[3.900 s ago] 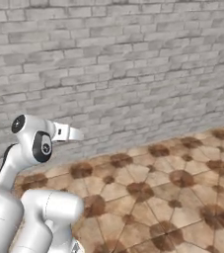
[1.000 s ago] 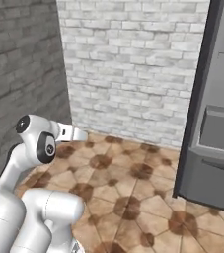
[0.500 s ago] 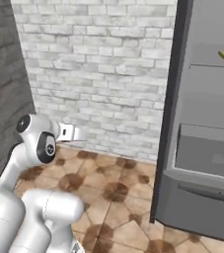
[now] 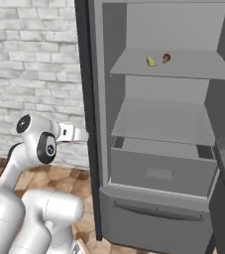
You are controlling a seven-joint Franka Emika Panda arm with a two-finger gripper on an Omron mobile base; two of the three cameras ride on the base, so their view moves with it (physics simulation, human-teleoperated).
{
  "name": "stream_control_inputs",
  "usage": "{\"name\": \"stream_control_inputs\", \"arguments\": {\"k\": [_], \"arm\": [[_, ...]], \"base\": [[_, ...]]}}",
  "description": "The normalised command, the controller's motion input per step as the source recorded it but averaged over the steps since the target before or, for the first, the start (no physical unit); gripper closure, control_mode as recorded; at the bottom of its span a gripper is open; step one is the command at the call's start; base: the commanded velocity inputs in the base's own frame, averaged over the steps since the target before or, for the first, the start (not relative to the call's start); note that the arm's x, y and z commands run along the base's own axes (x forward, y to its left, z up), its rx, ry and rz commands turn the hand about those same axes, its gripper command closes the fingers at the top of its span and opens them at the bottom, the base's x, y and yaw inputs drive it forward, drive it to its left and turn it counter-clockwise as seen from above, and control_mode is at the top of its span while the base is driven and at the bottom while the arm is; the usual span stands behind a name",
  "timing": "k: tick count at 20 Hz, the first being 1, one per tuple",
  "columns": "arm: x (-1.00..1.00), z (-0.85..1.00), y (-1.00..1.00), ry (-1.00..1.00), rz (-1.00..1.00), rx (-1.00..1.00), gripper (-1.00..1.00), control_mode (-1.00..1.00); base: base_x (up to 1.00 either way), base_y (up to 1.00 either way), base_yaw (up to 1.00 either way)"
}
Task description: Pick the egg and butter from the fridge and place them by the bowl for mixing.
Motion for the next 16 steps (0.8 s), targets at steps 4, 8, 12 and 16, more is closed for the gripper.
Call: {"name": "stream_control_inputs", "arguments": {"k": [4,8,12,16], "arm": [[0.0,0.0,0.0,0.0,0.0,0.0,-1.0,1.0],[0.0,0.0,0.0,0.0,0.0,0.0,-1.0,1.0],[0.0,0.0,0.0,0.0,0.0,0.0,-1.0,1.0],[0.0,0.0,0.0,0.0,0.0,0.0,-1.0,1.0]], "base": [[0.71,-0.96,-0.2],[0.69,-0.77,-0.17],[0.37,-0.05,-0.01],[0.39,0.03,0.0]]}}
